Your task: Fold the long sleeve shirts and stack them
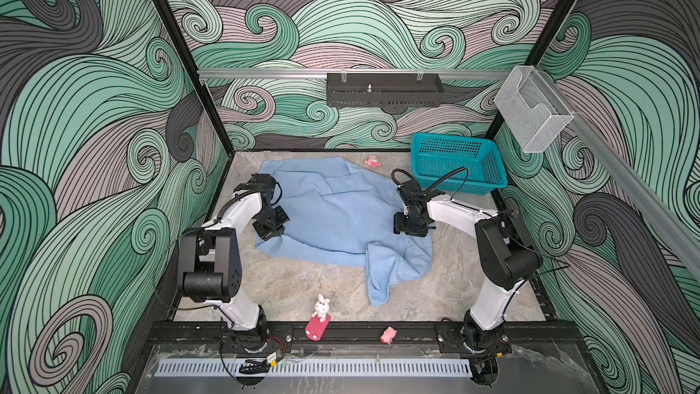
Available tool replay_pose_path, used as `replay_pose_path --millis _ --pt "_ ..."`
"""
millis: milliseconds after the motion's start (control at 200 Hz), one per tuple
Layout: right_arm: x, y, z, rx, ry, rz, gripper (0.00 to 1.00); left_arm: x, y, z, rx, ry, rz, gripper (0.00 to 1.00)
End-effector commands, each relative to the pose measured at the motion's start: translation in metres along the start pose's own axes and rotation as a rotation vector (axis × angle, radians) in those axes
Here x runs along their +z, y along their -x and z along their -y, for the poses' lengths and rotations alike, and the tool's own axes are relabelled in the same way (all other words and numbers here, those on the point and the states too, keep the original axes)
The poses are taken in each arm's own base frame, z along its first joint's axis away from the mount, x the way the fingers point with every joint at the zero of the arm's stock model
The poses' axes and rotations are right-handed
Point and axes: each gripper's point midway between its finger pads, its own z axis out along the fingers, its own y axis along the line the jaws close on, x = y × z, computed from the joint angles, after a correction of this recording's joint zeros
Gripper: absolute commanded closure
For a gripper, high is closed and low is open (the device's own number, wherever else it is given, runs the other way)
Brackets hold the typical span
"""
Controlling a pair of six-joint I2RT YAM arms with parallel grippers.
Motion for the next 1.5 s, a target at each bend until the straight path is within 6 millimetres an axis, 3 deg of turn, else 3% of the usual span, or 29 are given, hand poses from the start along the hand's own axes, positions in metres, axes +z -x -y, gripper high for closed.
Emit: replay_pose_path --millis 0,155,250,305,340,520,670,846,1061,1381,1496 --pt "-0.01 -0.001 0.005 0.014 -0.008 0.025 0.34 -0.023 -0.044 -0.033 -0.002 0.058 -0.05 1.0" --pt "-0.014 -0.005 0.009 0.014 -0.013 0.029 0.35 -0.025 -0.097 -0.063 -0.083 0.038 -0.075 0.98" --pt "-0.019 -0.005 0.011 0.011 -0.017 0.04 0.35 -0.022 -0.124 -0.084 -0.131 0.036 -0.075 0.8" --pt "-0.024 -0.004 0.011 0.01 -0.017 0.05 0.35 -0.022 -0.131 -0.092 -0.153 0.033 -0.052 0.61" --pt "-0.027 -0.003 0.01 0.01 -0.012 0.058 0.35 -0.023 -0.131 -0.095 -0.157 0.026 -0.022 0.55" --pt "-0.04 0.005 0.003 0.005 0.012 0.091 0.34 -0.039 -0.101 -0.085 -0.166 -0.014 0.128 0.45" --pt "-0.043 0.012 -0.003 0.001 0.03 0.103 0.35 -0.03 -0.074 -0.064 -0.167 -0.034 0.144 0.45" --pt "-0.033 0.021 -0.012 -0.01 0.048 0.098 0.43 -0.006 -0.032 -0.022 -0.174 -0.112 0.138 0.54" --pt "-0.01 0.025 -0.01 -0.003 0.021 0.056 0.52 0.05 -0.005 -0.002 -0.166 -0.032 -0.059 0.61" --pt "0.006 0.023 0.029 0.089 -0.069 0.046 0.54 0.081 0.055 0.017 -0.153 0.042 -0.077 0.62" --pt "0.009 0.015 0.041 0.124 -0.081 0.044 0.55 0.086 0.08 0.035 -0.151 0.028 -0.101 0.62"
